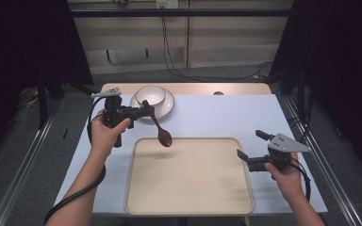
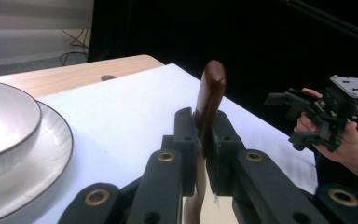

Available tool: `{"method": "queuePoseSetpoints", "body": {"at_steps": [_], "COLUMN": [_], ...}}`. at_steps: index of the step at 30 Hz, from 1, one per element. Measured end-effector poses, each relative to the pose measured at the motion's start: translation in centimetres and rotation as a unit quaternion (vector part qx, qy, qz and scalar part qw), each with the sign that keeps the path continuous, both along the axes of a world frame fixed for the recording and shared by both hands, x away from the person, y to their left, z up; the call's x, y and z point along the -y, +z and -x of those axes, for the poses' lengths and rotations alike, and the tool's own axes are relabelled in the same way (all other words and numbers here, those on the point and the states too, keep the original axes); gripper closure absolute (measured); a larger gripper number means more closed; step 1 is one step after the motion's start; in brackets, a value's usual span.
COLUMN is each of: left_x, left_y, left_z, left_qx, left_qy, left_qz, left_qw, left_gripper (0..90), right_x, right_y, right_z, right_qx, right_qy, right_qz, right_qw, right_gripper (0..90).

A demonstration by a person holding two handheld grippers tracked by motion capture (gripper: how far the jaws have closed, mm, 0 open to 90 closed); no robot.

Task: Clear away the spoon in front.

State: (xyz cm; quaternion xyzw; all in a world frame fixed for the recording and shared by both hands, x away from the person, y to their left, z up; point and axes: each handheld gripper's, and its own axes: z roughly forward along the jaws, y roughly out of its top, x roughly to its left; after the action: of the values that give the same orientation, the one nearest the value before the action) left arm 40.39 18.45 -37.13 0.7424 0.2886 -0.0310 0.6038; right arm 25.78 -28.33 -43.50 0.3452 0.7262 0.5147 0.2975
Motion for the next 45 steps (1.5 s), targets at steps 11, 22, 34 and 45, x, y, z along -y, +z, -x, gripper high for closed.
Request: {"method": "queuePoseSetpoints", "body": {"at_steps": [11,22,34,45], "left_x": [0.6,0.8,0.8,0.8], "left_y": [-0.8,-1.2,-1.9,-2.3], "left_z": [1.2,2.3,3.5,4.1], "left_qx": [-0.015,-0.024,-0.03,-0.037], "left_qy": [-0.028,-0.046,-0.059,-0.068], "left_qz": [-0.004,-0.005,-0.009,-0.007], "left_qw": [0.9995,0.9986,0.9978,0.997], "left_gripper": [84.0,84.0,84.0,84.0], "right_x": [-0.1,-0.1,-0.1,-0.1], "right_y": [0.0,0.0,-0.1,-0.1], "right_z": [0.0,-0.1,-0.1,-0.1], "right_qx": [0.001,-0.002,-0.002,-0.003], "right_qy": [0.001,0.001,0.002,0.0], "right_qz": [0.003,0.002,0.002,0.002], "right_qw": [1.0,1.0,1.0,1.0], "right_gripper": [2.1,2.2,2.2,2.2]}}
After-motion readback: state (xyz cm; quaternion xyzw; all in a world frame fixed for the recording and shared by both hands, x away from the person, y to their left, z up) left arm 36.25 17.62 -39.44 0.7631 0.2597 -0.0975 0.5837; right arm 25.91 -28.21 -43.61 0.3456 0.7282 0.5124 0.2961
